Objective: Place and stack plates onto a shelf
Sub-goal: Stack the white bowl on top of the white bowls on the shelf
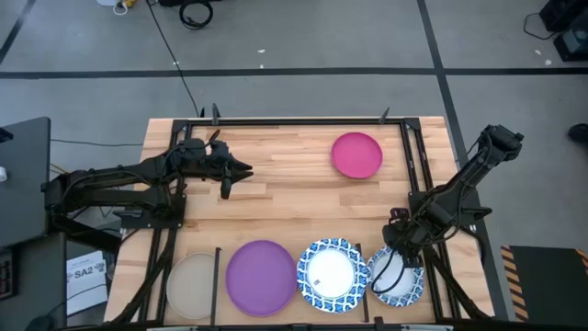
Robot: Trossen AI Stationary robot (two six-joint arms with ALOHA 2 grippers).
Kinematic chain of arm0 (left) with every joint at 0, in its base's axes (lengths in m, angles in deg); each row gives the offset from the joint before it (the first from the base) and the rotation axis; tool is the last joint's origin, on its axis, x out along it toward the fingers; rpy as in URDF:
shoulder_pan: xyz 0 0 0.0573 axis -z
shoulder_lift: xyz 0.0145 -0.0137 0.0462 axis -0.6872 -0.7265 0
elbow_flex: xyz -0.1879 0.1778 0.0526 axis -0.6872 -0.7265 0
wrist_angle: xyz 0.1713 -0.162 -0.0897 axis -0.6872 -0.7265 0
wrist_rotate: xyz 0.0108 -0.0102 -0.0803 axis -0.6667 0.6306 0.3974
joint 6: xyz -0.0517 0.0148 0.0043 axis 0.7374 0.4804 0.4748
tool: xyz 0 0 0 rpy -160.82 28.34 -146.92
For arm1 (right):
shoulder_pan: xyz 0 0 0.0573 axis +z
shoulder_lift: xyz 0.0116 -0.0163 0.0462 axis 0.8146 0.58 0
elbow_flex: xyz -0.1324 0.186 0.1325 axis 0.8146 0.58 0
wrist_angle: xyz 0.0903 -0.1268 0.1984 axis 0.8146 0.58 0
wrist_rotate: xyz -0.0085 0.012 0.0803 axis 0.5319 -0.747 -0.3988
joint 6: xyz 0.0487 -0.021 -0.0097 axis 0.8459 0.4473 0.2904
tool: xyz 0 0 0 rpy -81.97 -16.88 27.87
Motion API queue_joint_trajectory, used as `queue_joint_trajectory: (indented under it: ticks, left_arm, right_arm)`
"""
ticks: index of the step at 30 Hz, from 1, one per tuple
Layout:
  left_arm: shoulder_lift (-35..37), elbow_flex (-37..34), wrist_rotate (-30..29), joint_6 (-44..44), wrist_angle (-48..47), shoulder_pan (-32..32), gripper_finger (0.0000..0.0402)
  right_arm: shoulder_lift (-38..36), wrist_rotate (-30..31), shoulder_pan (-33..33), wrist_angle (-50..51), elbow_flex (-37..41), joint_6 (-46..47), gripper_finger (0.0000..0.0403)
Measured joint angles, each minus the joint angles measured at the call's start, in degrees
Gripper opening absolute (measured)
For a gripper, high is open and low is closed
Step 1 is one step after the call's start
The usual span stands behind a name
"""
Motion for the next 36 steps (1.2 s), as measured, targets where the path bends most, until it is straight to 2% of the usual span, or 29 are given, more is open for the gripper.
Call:
queue_joint_trajectory:
  ticks: [19,25,36]
  left_arm:
    - [0.0,0.0,0.0,0.0,0.0,0.0,0.0107]
    - [0.0,0.0,0.0,0.0,0.0,0.0,0.0107]
    - [0.0,0.0,0.0,0.0,0.0,0.0,0.0107]
  right_arm:
    - [0.0,-0.2,0.0,-11.4,6.7,0.3,0.0155]
    - [0.0,1.1,0.0,-12.2,7.6,4.5,0.0155]
    - [0.0,0.8,0.0,-12.1,9.9,5.4,0.0154]
